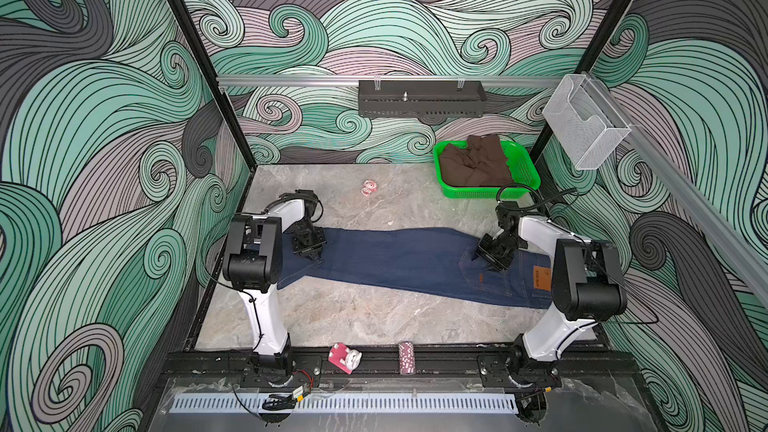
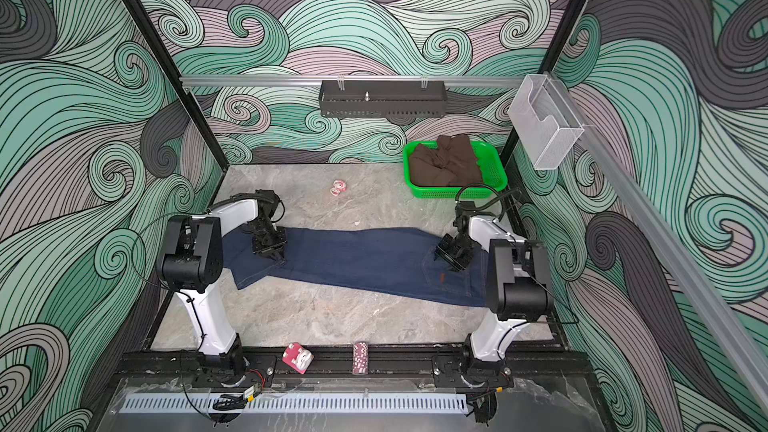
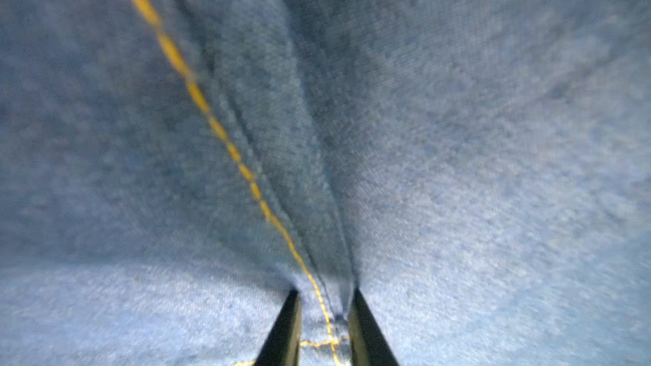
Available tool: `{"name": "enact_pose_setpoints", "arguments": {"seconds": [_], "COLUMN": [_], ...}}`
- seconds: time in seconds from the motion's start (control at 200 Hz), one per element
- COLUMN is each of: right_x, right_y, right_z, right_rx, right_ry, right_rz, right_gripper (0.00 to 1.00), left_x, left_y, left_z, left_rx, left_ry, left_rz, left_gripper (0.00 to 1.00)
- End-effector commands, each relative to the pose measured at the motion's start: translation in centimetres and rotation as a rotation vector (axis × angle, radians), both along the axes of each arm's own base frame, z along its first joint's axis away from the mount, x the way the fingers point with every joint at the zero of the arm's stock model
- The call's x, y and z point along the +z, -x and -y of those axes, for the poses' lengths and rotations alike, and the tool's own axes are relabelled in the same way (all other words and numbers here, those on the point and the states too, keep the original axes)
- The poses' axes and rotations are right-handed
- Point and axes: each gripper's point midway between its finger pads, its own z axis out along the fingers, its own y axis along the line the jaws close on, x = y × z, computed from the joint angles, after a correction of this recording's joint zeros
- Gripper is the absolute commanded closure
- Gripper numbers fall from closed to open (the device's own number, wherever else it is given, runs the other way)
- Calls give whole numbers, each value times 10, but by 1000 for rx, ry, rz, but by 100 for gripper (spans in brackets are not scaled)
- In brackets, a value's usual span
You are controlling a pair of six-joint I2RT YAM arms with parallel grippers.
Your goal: Fold and stack the trousers
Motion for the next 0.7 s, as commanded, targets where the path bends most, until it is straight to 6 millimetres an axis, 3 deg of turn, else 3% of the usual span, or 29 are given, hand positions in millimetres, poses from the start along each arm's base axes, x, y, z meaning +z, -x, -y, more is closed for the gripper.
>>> {"name": "enact_pose_setpoints", "arguments": {"seconds": [0.0, 0.255, 0.35, 0.55, 0.695], "right_x": [-6, -5, -4, -1, 3], "right_y": [7, 7, 7, 9, 10], "right_z": [-2, -2, -2, -1, -1], "right_rx": [13, 13, 13, 16, 24], "right_ry": [0, -1, 0, 3, 5], "right_rz": [-37, -36, -34, -34, -38], "right_gripper": [53, 53, 53, 53, 53], "left_x": [-2, 24, 41, 84, 94], "left_y": [8, -12, -22, -46, -66], "left_z": [-8, -13, -20, -64, -96], "left_rx": [-20, -49, -56, -64, -15], "left_ry": [-57, -84, -109, -263, -302], "left_rz": [-58, -8, 20, 69, 87], "left_gripper": [80, 100, 100, 100, 100]}}
